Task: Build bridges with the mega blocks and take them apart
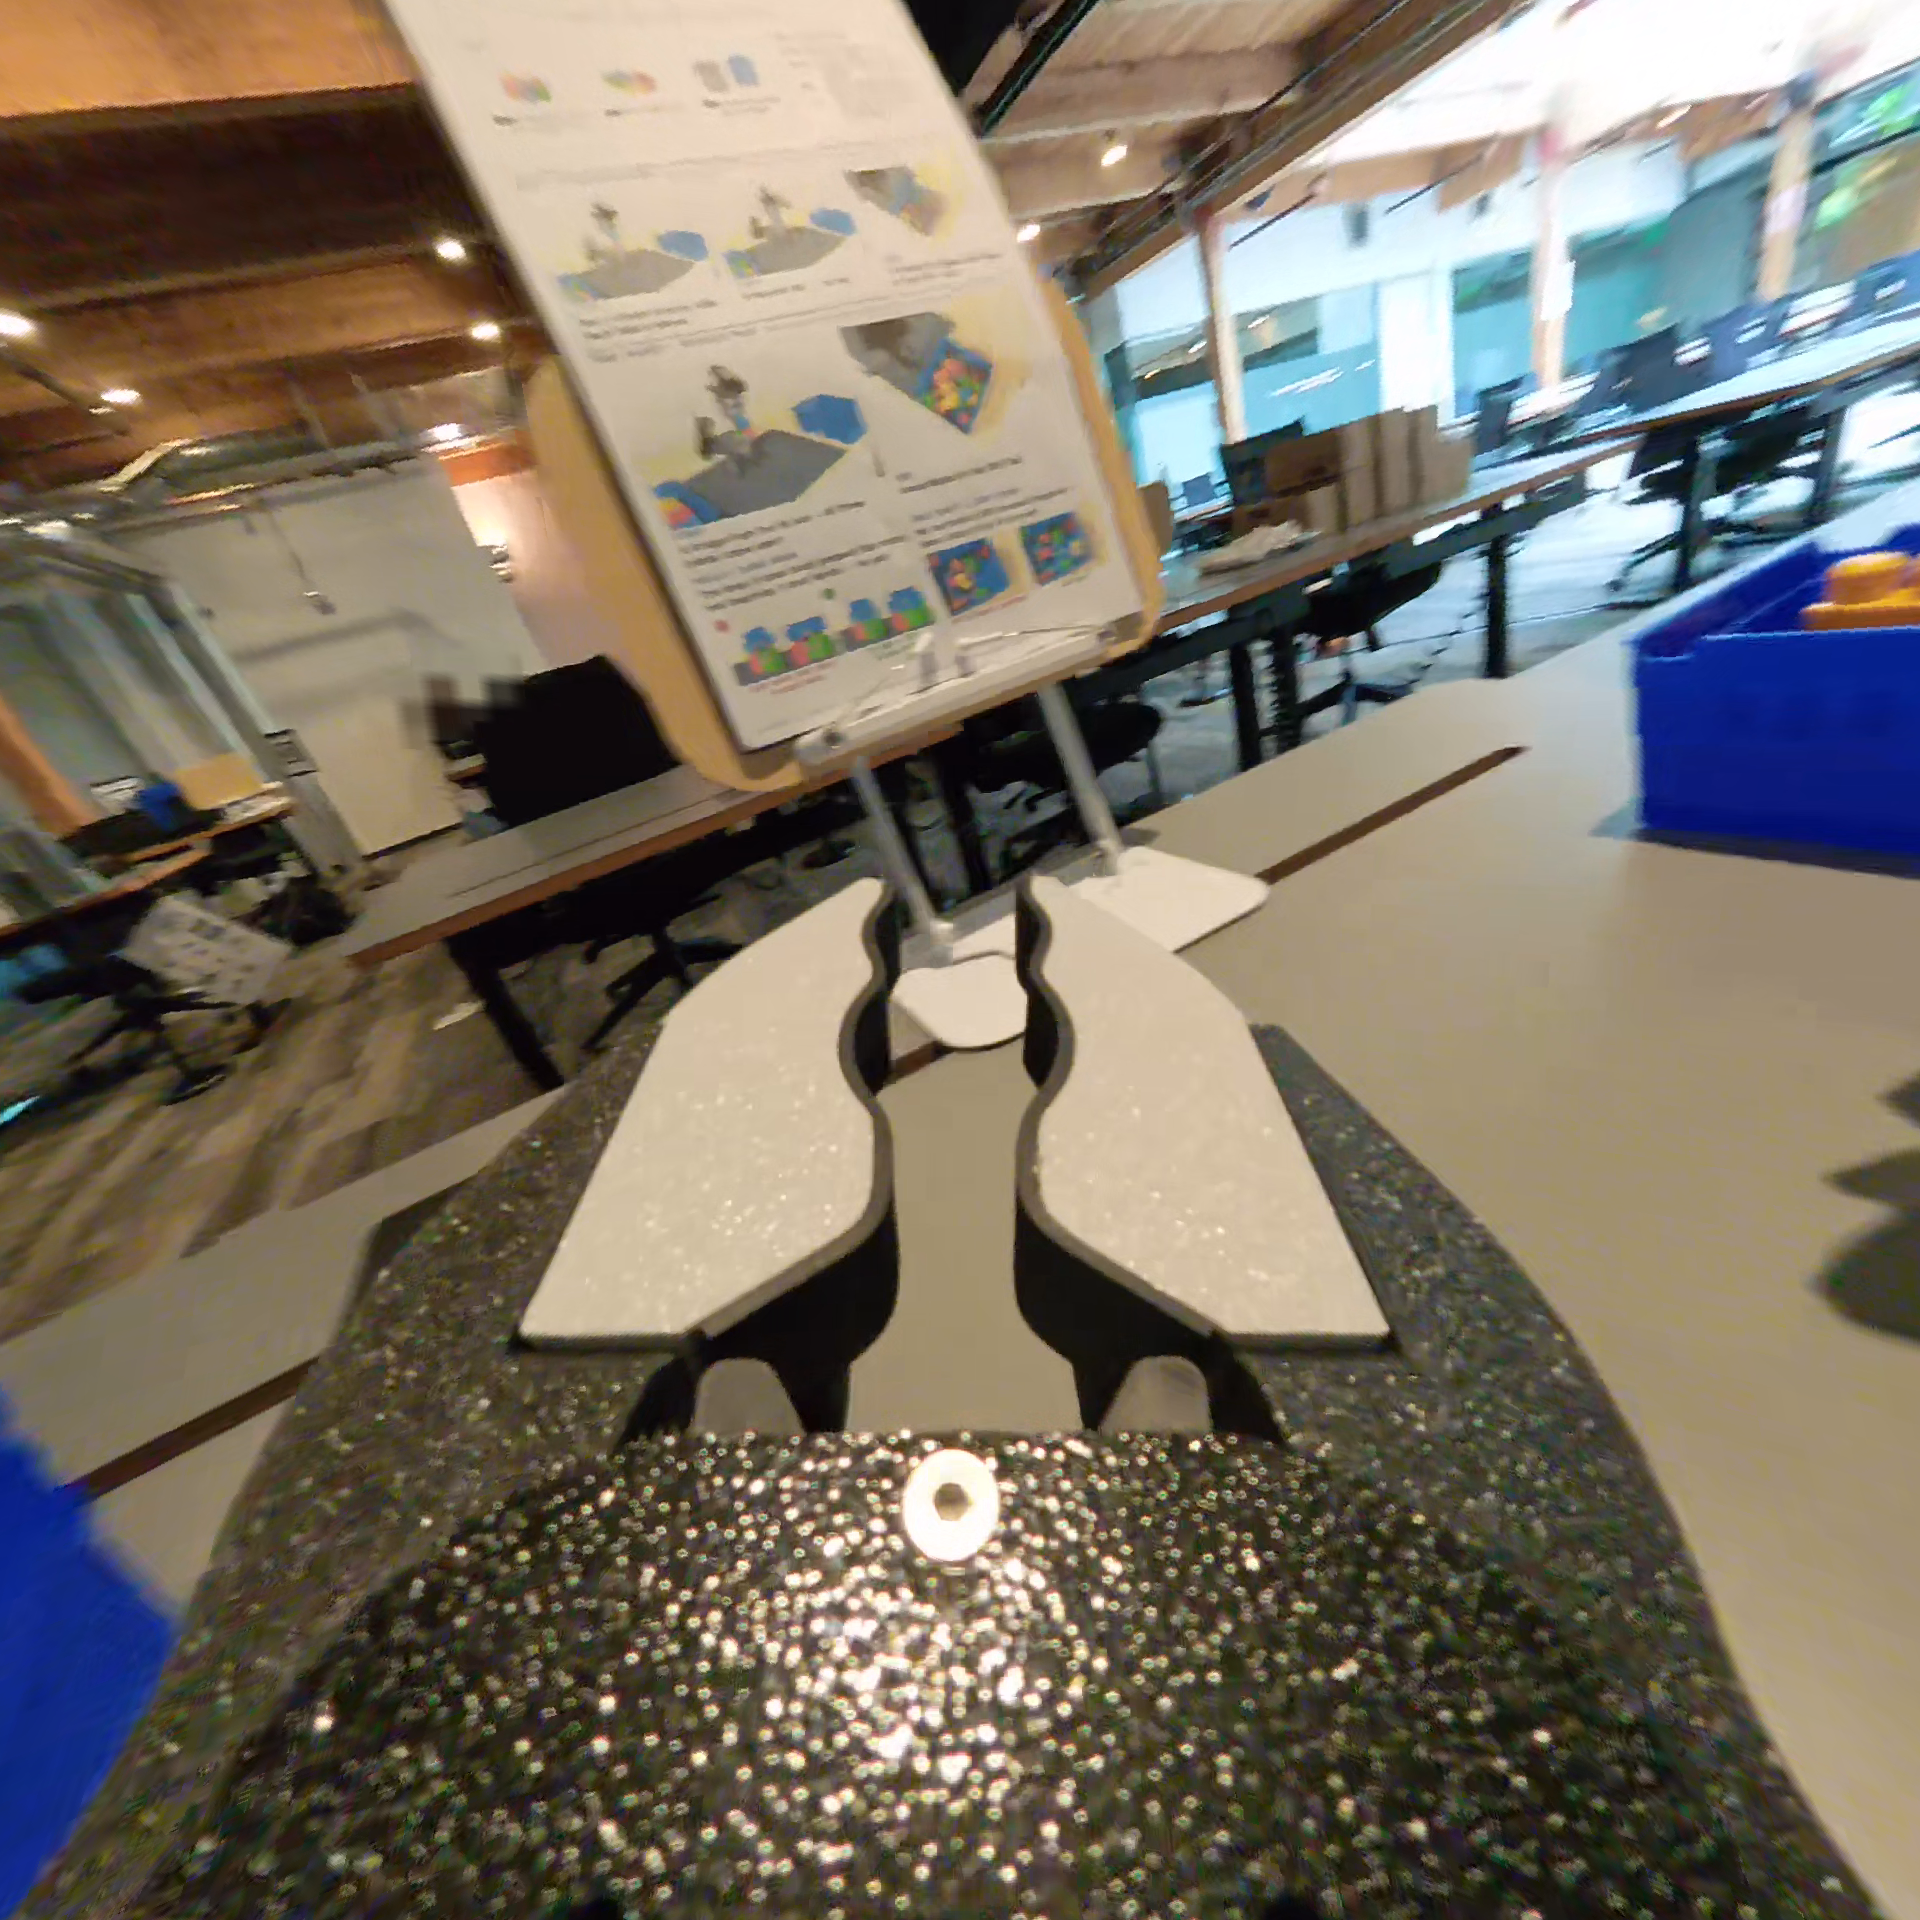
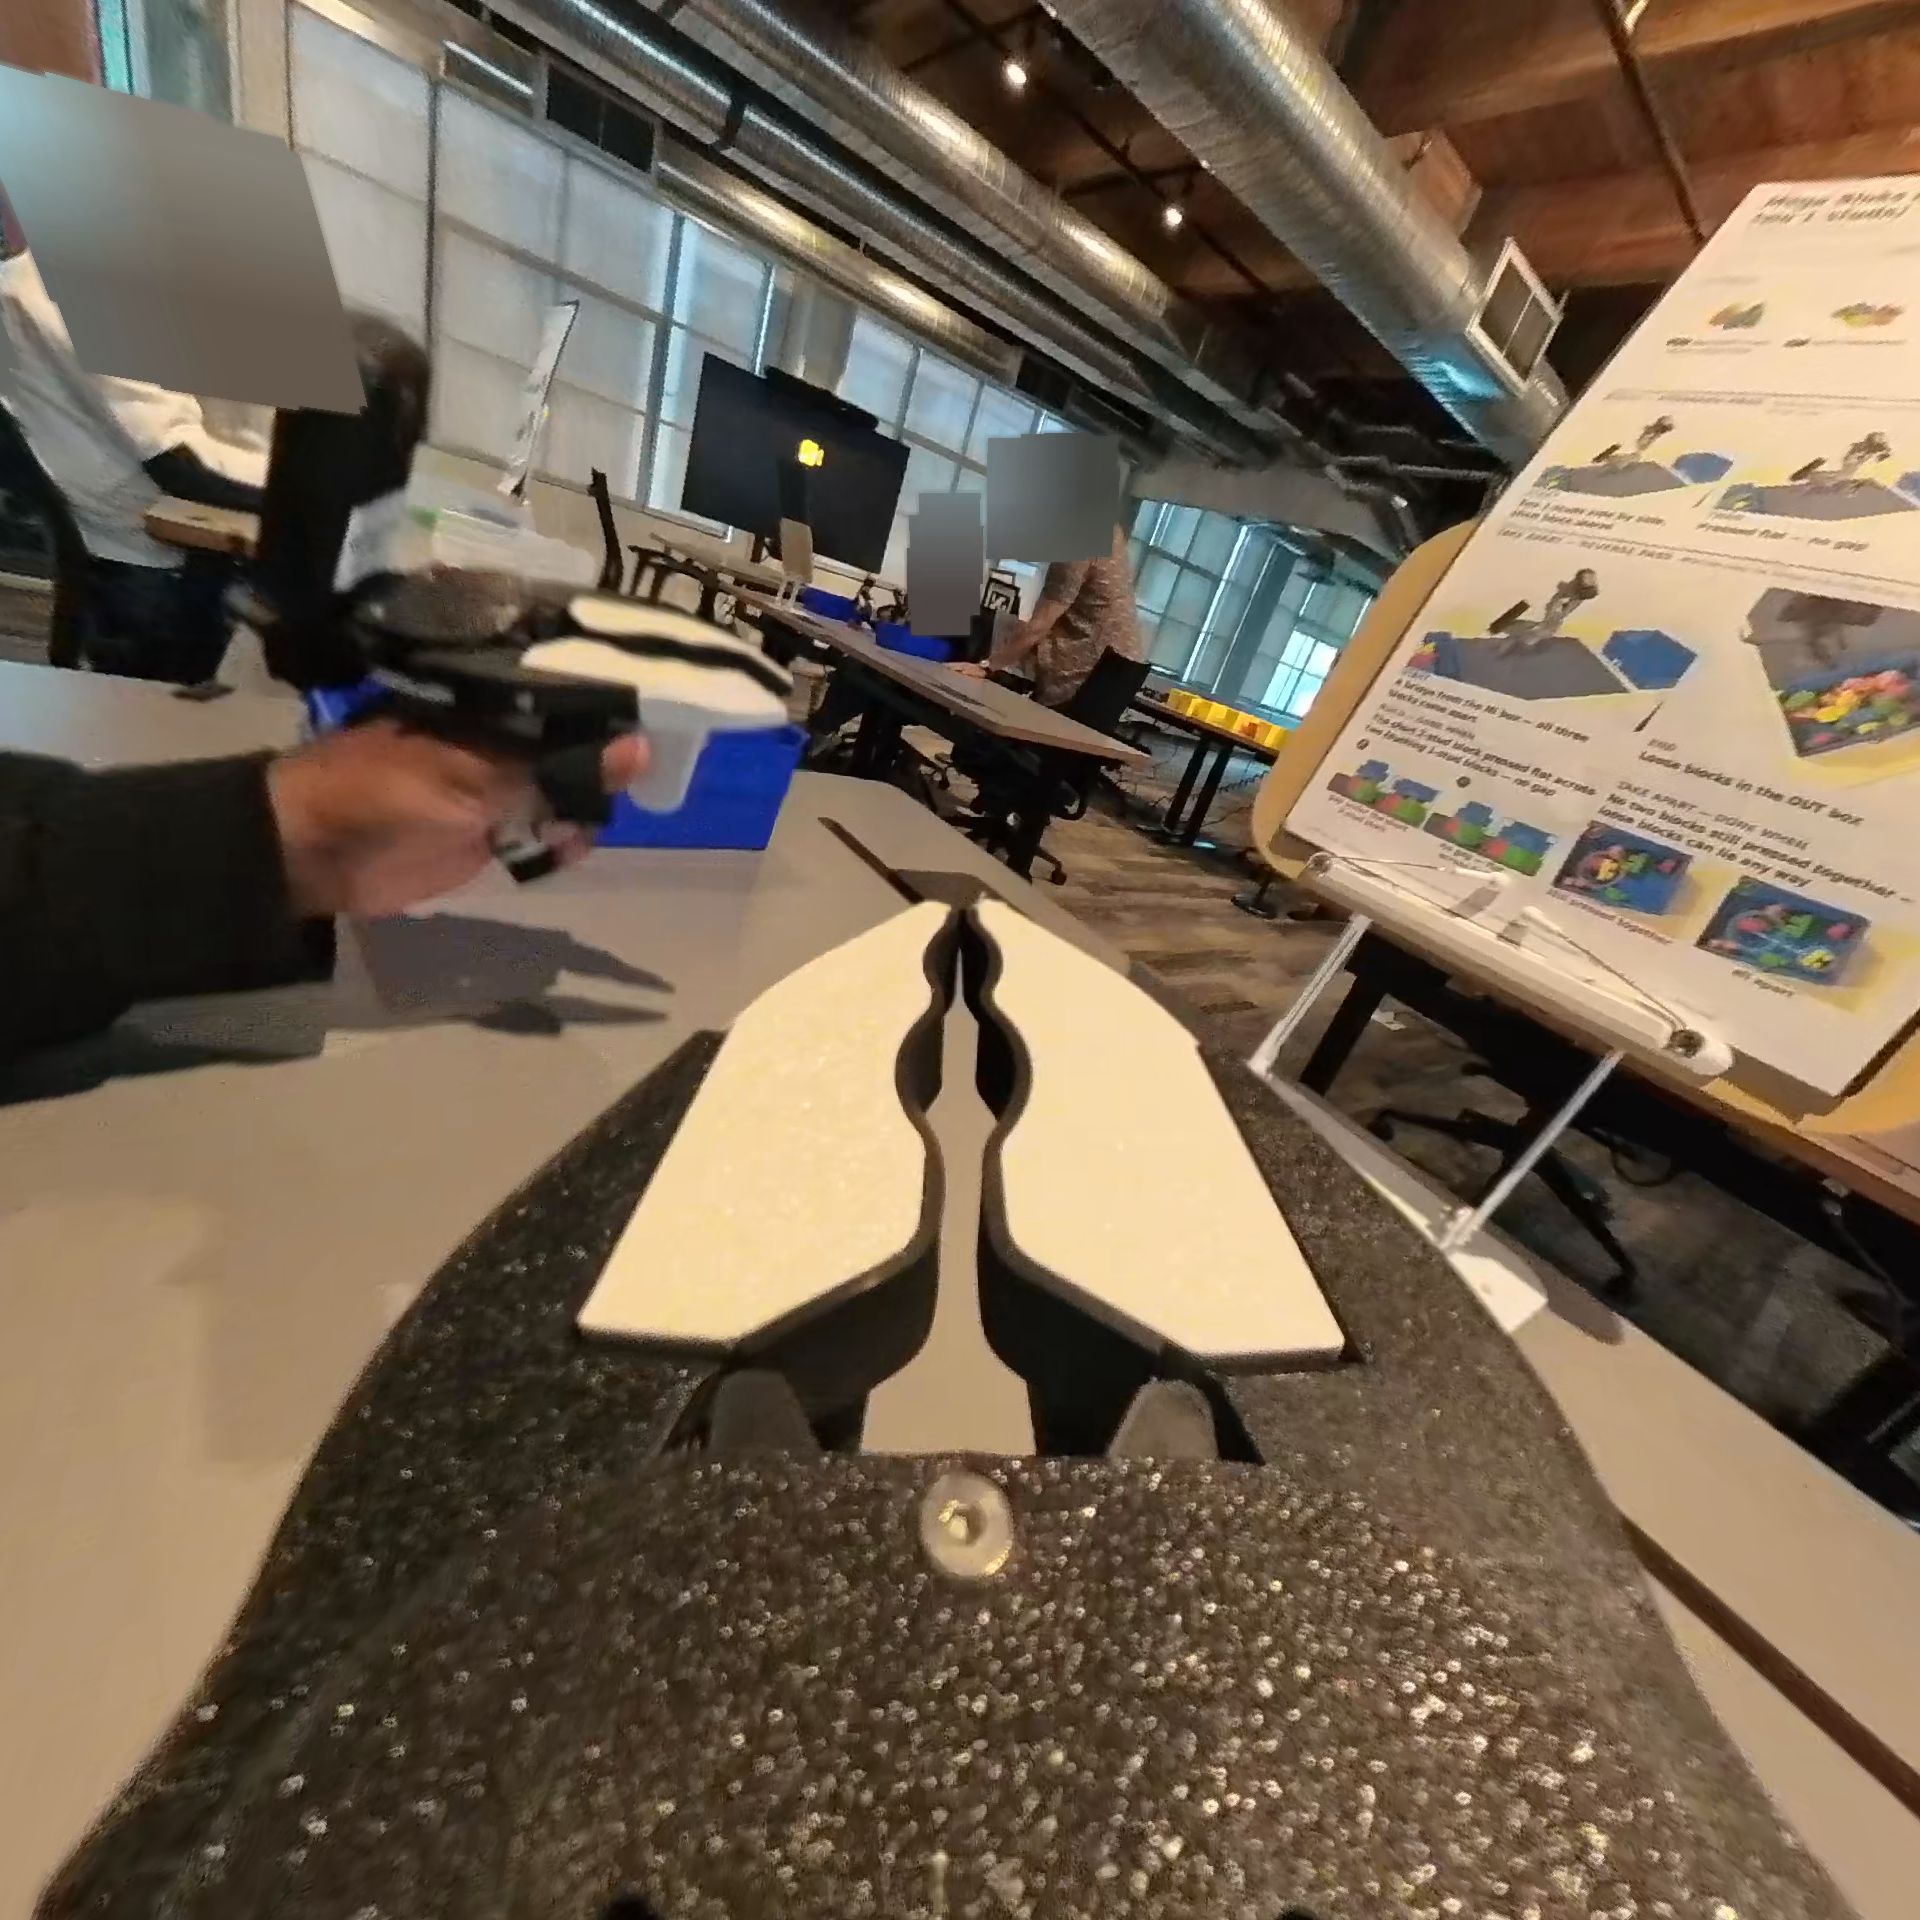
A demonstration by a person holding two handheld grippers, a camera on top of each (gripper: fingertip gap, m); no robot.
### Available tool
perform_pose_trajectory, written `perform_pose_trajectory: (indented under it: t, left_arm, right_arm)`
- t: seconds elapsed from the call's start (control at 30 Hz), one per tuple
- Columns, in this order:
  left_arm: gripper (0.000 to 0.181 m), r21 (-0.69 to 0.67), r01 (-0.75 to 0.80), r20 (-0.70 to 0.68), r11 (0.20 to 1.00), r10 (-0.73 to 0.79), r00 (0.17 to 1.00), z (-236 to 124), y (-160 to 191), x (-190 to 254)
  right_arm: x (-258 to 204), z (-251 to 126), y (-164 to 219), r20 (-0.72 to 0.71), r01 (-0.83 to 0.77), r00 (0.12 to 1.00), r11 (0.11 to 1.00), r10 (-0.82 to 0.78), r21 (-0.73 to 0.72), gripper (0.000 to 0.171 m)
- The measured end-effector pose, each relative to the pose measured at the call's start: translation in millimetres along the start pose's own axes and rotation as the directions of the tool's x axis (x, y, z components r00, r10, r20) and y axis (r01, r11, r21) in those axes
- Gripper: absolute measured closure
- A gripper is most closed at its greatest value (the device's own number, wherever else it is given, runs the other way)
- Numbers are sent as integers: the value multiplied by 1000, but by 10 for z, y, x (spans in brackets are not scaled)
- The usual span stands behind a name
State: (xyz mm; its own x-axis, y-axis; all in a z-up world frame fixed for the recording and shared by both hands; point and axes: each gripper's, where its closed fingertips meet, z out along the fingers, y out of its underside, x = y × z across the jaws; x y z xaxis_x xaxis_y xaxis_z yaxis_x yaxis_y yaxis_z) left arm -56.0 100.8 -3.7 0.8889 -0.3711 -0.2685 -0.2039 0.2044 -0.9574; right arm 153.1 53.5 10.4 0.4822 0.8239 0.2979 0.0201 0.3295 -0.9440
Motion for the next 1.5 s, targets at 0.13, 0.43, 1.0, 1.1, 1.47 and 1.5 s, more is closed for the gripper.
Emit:
perform_pose_trajectory:
  t: [0.13,0.43,1.0,1.1,1.47,1.5]
  left_arm:
    - [142,-95,33,176,995,-15,984,-467,-99,-751]
    - [129,-440,505,696,742,-74,714,-2329,1202,-2574]
    - [138,-695,535,632,479,53,773,-2537,1987,-2737]
    - [140,-696,523,629,492,65,775,-2533,1975,-2748]
    - [144,-180,50,-173,982,-81,982,-891,-130,-797]
    - [144,-182,79,-344,980,-139,929,-703,-172,-320]
  right_arm:
    - [-93,21,74,29,3,1000,1000,-3,-25,171]
    - [-233,102,149,87,15,996,998,-10,-55,171]
    - [-395,67,137,155,94,985,992,-81,-79,171]
    - [-397,71,142,154,93,985,992,-79,-82,171]
    - [-273,74,135,125,43,992,996,-33,-72,171]
    - [-248,63,134,118,36,993,997,-27,-71,171]
